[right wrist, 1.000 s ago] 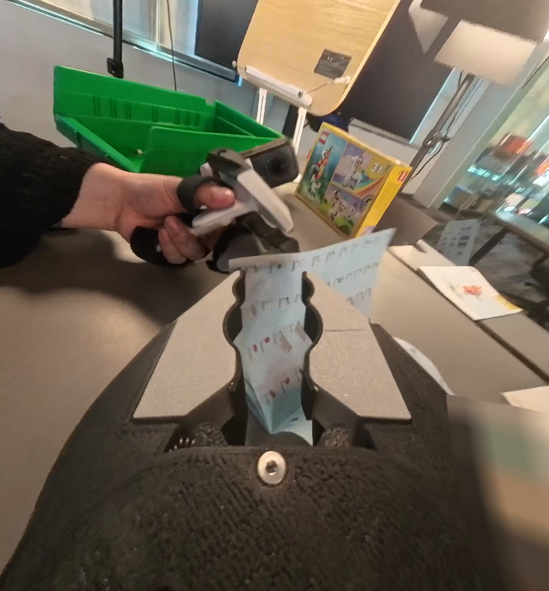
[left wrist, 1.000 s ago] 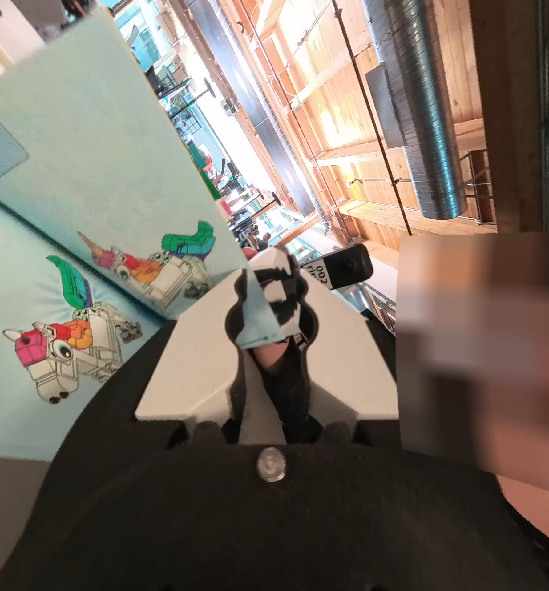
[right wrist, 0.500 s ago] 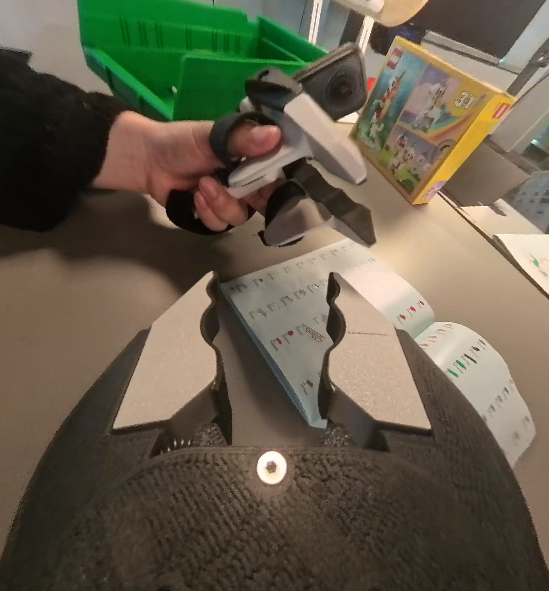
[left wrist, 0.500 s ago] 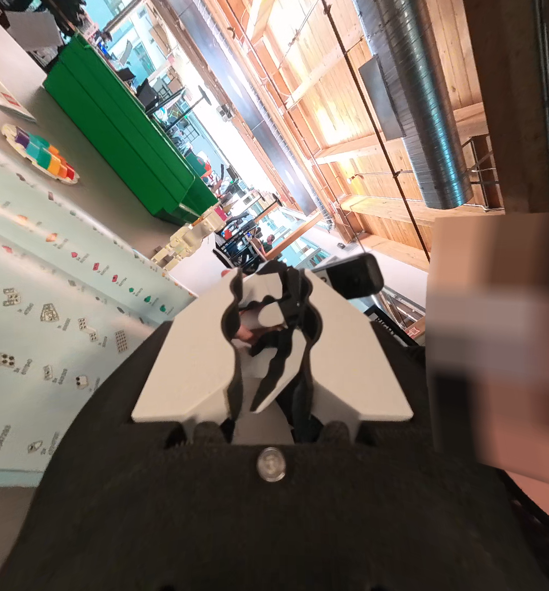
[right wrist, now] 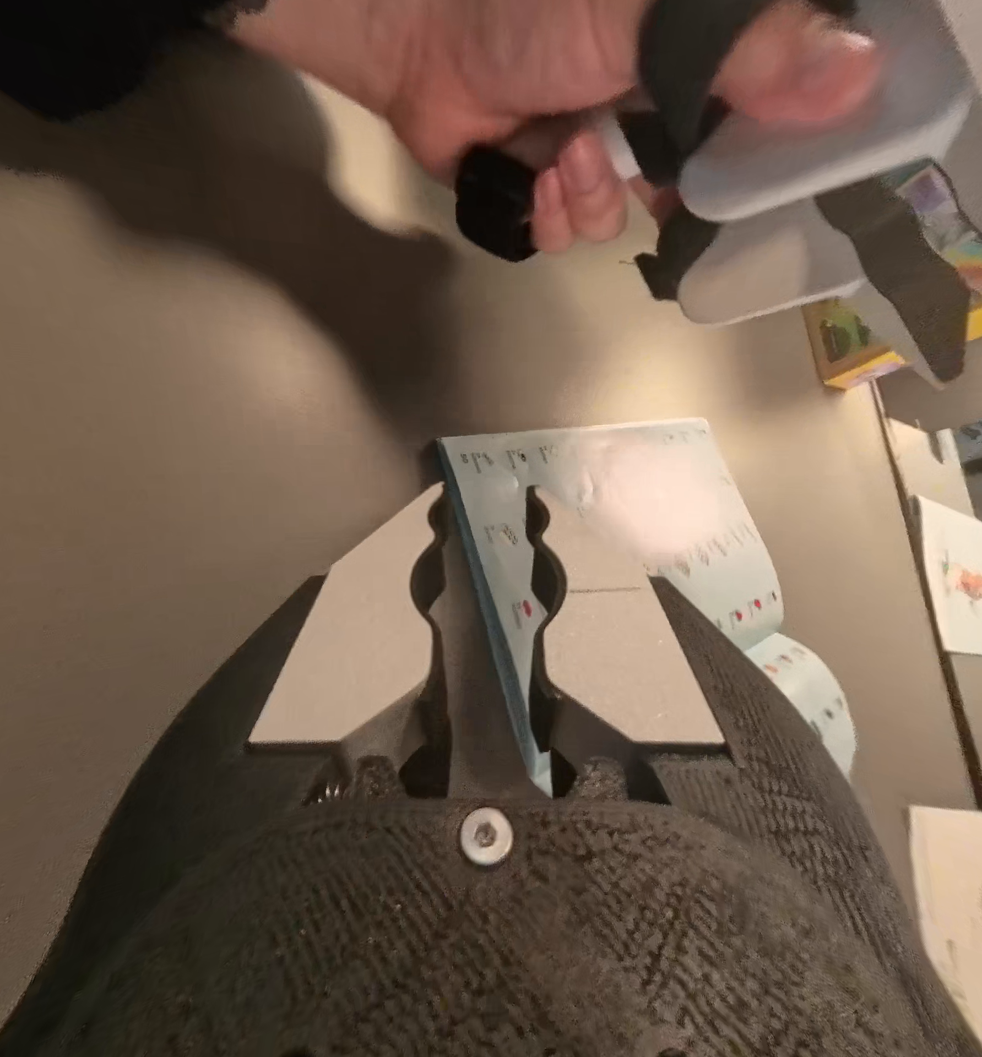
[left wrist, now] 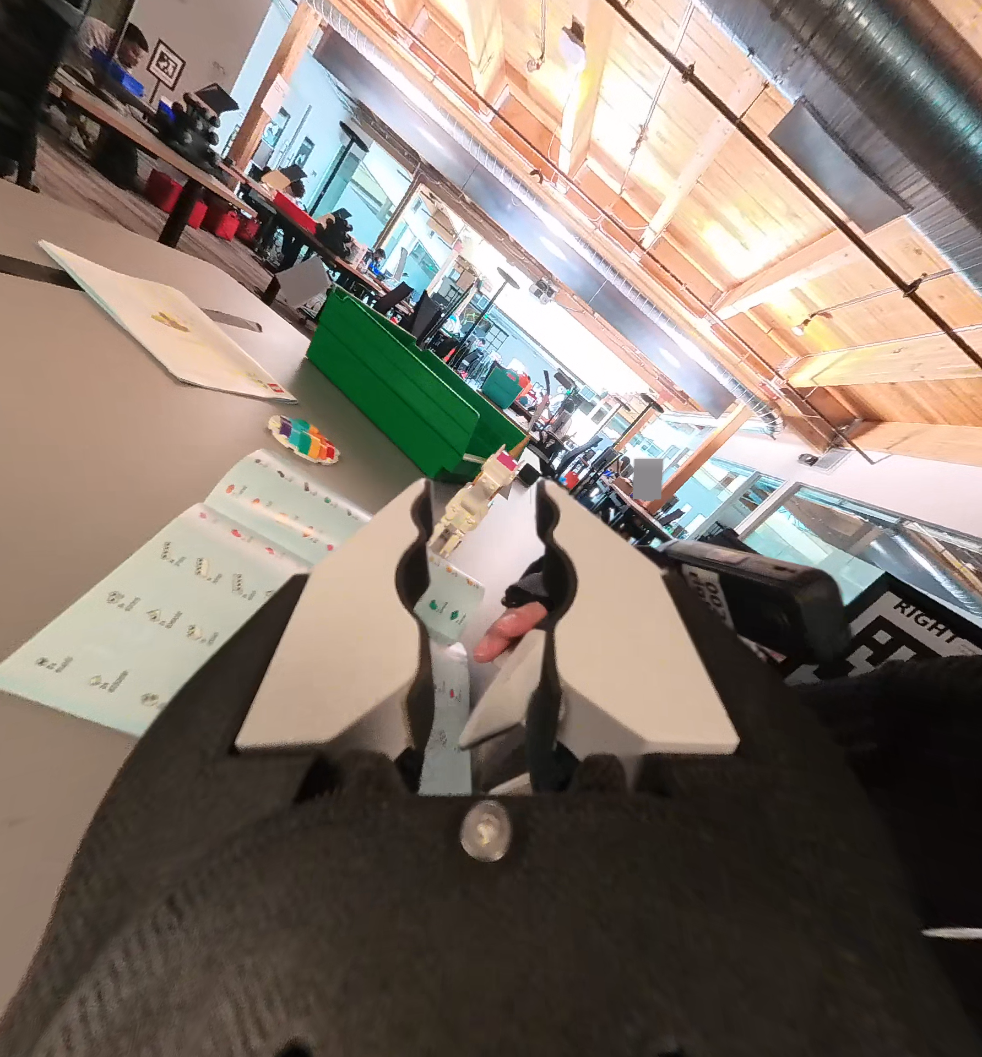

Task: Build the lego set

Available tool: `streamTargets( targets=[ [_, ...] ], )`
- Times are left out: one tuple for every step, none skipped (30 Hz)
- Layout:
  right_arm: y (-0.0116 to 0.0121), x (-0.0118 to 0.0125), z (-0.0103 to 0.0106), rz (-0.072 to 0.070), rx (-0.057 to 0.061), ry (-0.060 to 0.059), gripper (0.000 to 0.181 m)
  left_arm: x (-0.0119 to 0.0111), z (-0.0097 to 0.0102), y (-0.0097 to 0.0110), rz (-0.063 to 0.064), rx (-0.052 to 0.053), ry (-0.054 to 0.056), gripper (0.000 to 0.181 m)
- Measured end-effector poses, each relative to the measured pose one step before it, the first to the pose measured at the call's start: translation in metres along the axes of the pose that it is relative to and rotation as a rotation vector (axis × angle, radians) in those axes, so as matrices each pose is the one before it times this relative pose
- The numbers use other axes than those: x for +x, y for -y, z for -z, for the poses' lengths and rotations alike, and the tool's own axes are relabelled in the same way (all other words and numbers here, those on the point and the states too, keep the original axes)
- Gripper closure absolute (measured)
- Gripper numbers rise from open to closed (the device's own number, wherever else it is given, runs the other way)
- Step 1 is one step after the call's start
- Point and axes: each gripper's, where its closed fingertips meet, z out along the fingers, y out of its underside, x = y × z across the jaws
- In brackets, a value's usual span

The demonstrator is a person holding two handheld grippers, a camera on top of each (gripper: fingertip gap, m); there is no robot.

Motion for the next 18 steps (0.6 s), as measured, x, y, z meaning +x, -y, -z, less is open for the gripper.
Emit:
streamTargets(
  targets=[
    [0.00233, -0.00187, -0.00198, 0.0147, -0.0079, 0.022, 0.161, -0.00111, 0.00062, 0.00018, -0.0054, -0.002, 0.0067, 0.147],
    [0.00288, -0.00205, -0.00191, 0.0111, 0.0001, 0.0235, 0.165, -0.00059, 0.00029, -0.00001, -0.0032, -0.0019, 0.003, 0.147],
    [0.00146, -0.00142, -0.00183, 0.0131, -0.0051, 0.0191, 0.167, -0.00016, 0.0, -0.00014, -0.0003, -0.0012, 0.0006, 0.147],
    [-0.00082, -0.00039, -0.00182, 0.0147, -0.0171, 0.0138, 0.171, 0.00012, -0.00024, -0.00021, 0.0016, -0.0004, -0.0016, 0.147],
    [-0.00244, 0.00006, -0.00178, 0.0148, -0.0251, 0.0128, 0.173, 0.00042, -0.00037, -0.00045, 0.0027, -0.0015, -0.0038, 0.147],
    [-0.00291, 0.0, -0.00157, 0.0126, -0.0256, 0.0138, 0.174, 0.00037, -0.00052, -0.00075, 0.0024, -0.0031, -0.0036, 0.147],
    [-0.00208, 0.00044, -0.00113, 0.0079, -0.0181, 0.0129, 0.176, -0.00013, -0.0007, -0.0012, 0.0018, -0.0055, -0.0009, 0.147],
    [-0.00072, 0.00041, -0.00075, 0.0019, -0.0075, 0.0131, 0.178, -0.00025, -0.00078, -0.00149, 0.0016, -0.0074, -0.0004, 0.147],
    [0.00039, 0.00008, -0.00025, -0.0046, 0.0002, 0.0146, 0.178, -0.00007, -0.00071, -0.00143, 0.0014, -0.0075, -0.0011, 0.147],
    [0.0011, -0.00038, 0.00023, -0.0103, 0.0063, 0.016, 0.178, -0.00006, -0.0006, -0.001, 0.0015, -0.0055, -0.0007, 0.147],
    [0.0019, -0.00124, 0.00064, -0.0152, 0.0113, 0.0189, 0.174, 0.00024, -0.00047, -0.00064, 0.001, -0.0028, -0.0013, 0.147],
    [0.00211, -0.00226, 0.00062, -0.0184, 0.0127, 0.0226, 0.169, 0.00053, -0.00031, -0.00023, -0.0002, -0.0014, -0.002, 0.147],
    [0.00136, -0.00199, 0.00016, -0.0153, 0.0084, 0.018, 0.164, 0.00038, -0.00008, -0.00009, -0.0007, -0.0009, -0.0014, 0.147],
    [-0.00041, -0.00084, -0.00038, -0.0032, -0.0017, 0.006, 0.163, 0.00031, 0.00005, 0.00023, -0.0007, -0.0003, -0.0004, 0.147],
    [-0.00224, 0.0003, -0.00084, 0.0093, -0.0142, -0.0051, 0.163, 0.00015, 0.00017, 0.00042, -0.0008, 0.0008, -0.0002, 0.147],
    [-0.00218, 0.0011, -0.00075, 0.0134, -0.0139, -0.012, 0.165, 0.00002, 0.00027, 0.00042, -0.0001, 0.0018, 0.0, 0.147],
    [-0.00068, 0.00106, -0.00039, 0.0093, -0.0033, -0.0106, 0.17, -0.00013, 0.0003, 0.00047, 0.0012, 0.0021, -0.0003, 0.147],
    [0.00027, 0.00008, -0.0001, 0.0011, 0.003, -0.0019, 0.171, 0.00003, 0.00012, 0.00034, 0.0025, 0.0018, -0.0016, 0.147]
  ],
)
